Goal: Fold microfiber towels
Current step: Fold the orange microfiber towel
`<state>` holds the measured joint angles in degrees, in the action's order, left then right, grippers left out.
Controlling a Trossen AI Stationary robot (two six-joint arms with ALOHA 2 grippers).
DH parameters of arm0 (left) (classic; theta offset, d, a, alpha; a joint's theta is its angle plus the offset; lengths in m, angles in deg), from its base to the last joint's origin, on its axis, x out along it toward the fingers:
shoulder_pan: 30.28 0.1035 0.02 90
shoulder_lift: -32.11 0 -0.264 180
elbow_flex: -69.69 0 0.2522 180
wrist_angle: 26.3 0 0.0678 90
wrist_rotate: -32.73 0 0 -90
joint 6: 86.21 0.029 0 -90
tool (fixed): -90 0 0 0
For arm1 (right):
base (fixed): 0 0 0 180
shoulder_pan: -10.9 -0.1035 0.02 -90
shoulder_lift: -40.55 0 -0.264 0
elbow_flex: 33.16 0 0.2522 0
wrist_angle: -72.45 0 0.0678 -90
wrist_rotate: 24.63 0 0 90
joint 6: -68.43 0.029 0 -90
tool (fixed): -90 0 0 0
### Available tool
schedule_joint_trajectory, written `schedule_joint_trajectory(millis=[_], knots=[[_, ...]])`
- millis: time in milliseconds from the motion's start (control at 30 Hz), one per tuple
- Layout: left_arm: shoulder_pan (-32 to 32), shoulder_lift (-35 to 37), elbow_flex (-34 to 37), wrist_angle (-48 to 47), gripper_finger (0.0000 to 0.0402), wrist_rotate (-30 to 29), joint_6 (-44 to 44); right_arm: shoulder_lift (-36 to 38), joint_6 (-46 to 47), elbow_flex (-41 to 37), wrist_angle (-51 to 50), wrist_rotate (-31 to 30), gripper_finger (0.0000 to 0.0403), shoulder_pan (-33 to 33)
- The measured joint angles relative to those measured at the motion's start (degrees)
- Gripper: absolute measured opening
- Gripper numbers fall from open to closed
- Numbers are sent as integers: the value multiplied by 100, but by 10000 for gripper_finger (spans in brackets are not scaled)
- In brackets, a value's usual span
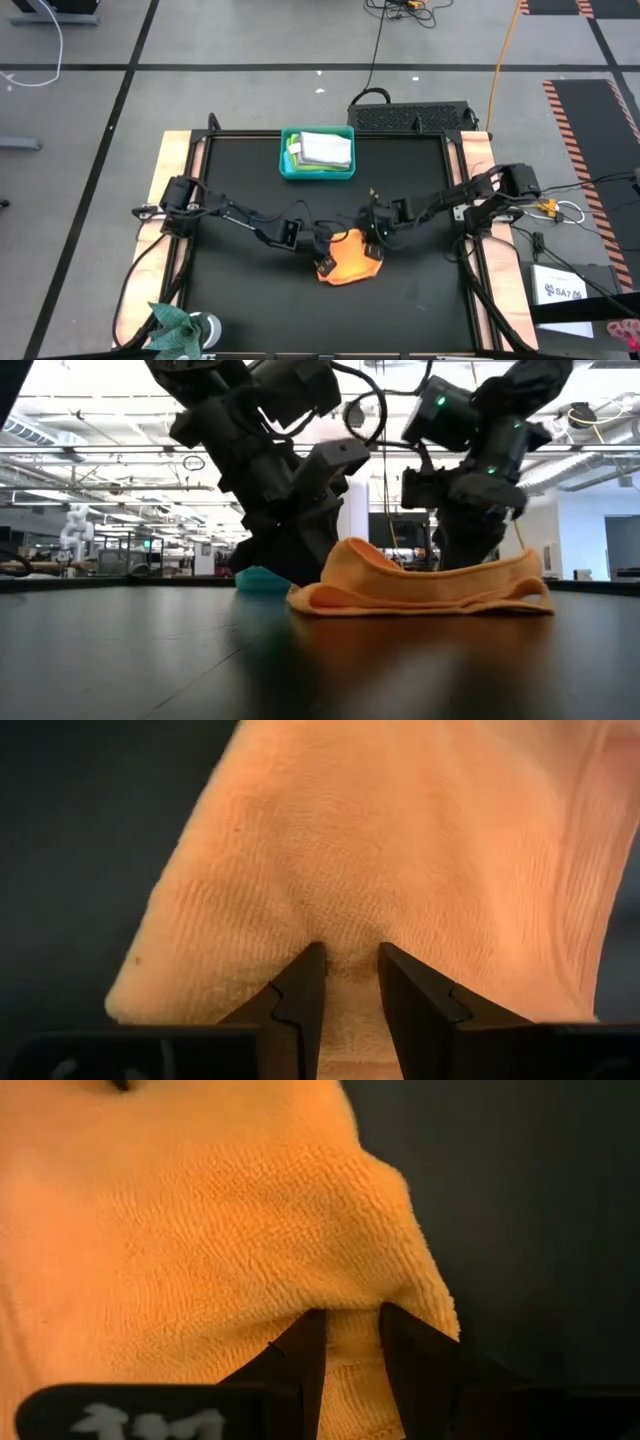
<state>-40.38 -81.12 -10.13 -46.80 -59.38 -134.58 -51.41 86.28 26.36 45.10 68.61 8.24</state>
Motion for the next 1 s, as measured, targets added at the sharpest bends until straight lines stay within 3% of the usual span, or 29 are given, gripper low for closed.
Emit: schedule_joint_trajectory(millis=[233, 533, 767, 1000], knots=[[199, 134, 2, -457, 102, 76, -26, 50, -82, -2, -153, 739, 91, 539], [189, 873, 11, -1293, 102, -398, 61, 868, -67, -9, -1114, 553, 91, 524], [190, 1130, 7, -1116, 102, -692, 0, 1587, 328, -7, -873, 583, 91, 506], [172, 1038, 7, -236, 102, -606, 8, 1533, 689, -7, -716, 593, 91, 3]])
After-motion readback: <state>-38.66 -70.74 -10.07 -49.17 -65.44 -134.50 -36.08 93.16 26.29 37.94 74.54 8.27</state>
